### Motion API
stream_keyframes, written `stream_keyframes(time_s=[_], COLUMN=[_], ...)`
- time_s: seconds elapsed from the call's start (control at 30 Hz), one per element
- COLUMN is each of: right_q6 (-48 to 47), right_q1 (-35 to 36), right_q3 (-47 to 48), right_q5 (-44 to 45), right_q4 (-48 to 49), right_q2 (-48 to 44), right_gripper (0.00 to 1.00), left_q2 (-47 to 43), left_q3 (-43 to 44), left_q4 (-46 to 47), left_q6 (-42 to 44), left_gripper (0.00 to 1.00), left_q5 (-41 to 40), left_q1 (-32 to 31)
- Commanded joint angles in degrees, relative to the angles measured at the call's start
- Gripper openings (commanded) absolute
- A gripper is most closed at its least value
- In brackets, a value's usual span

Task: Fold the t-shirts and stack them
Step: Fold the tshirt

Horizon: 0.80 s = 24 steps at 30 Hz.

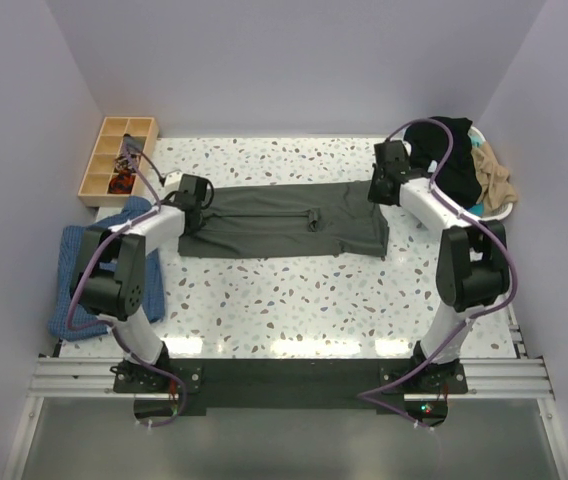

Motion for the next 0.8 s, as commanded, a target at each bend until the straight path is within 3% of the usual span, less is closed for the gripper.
stream_keyframes(time_s=[0.0,0.13,0.23,0.27,0.3,0.53,0.73,0.77], right_q6=[-1.13,-1.57,-1.66,-1.57,-1.65,-0.51,0.45,0.54], right_q1=[-0.52,-0.60,-0.61,-0.61,-0.52,-0.61,-0.52,-0.52], right_q3=[3.95,4.49,5.28,5.02,4.32,-0.87,-5.17,-5.53], right_q5=[-1.53,-4.95,-6.71,-9.07,-10.05,-14.72,-17.79,-17.71], right_q4=[3.30,3.22,-0.63,-0.99,-1.26,-3.37,-1.97,-1.62], right_q2=[2.86,1.55,0.23,-0.73,-1.44,-7.06,-8.91,-9.00], right_gripper=[0.00,0.04,0.13,0.17,0.18,0.30,0.31,0.31], left_q2=[2.53,2.98,1.31,0.70,-0.79,-5.11,-4.94,-4.85], left_q3=[4.10,5.24,5.07,4.81,4.37,3.84,0.15,-0.03], left_q4=[1.50,-0.08,-1.48,-1.58,-1.49,-2.46,2.10,3.68], left_q6=[2.02,1.67,0.18,0.00,0.08,1.23,0.88,1.31], left_gripper=[0.16,0.27,0.48,0.61,0.63,0.66,0.66,0.66], left_q5=[-2.75,-4.77,-7.58,-8.81,-9.43,-8.39,1.88,6.51], left_q1=[0.85,1.11,1.11,1.11,1.11,1.11,1.11,1.20])
